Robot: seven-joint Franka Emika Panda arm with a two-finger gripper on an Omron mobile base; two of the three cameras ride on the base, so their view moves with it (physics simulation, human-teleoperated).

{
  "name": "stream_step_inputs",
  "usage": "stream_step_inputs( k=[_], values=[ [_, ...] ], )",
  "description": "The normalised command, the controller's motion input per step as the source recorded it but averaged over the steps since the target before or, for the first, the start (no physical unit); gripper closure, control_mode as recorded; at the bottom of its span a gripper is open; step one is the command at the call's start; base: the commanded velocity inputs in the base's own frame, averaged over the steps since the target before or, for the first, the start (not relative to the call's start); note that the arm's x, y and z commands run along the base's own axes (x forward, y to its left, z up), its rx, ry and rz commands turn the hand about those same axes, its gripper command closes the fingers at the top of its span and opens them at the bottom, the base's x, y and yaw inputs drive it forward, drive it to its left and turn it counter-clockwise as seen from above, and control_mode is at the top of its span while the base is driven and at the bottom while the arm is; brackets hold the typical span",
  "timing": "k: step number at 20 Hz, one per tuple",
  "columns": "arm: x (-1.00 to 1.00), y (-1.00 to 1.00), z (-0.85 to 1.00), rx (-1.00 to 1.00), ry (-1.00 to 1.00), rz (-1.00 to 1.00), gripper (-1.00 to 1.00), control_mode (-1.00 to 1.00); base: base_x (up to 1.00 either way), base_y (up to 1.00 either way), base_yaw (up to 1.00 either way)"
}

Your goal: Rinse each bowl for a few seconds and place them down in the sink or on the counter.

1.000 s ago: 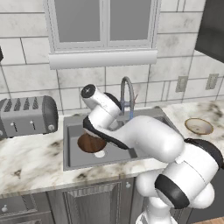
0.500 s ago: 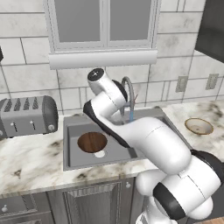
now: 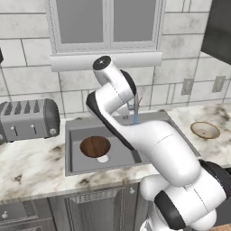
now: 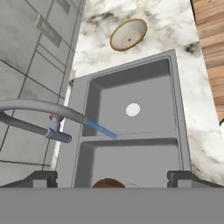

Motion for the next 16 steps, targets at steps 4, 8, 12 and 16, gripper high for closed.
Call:
stream_step_inputs(
  k=[4,8,12,16],
  values=[
    [-0.20,-0.31,0.33,0.00,-0.06,-0.06,-1.00,-1.00,0.00,0.00,0.00],
    [-0.14,-0.49,0.16,0.00,-0.04,-0.03,-1.00,-1.00,0.00,0.00,0.00],
    [-0.09,-0.60,0.02,0.02,0.00,-0.02,-1.00,-1.00,0.00,0.00,0.00],
    [-0.05,-0.61,0.00,0.03,0.00,-0.01,-1.00,-1.00,0.00,0.00,0.00]
  ],
)
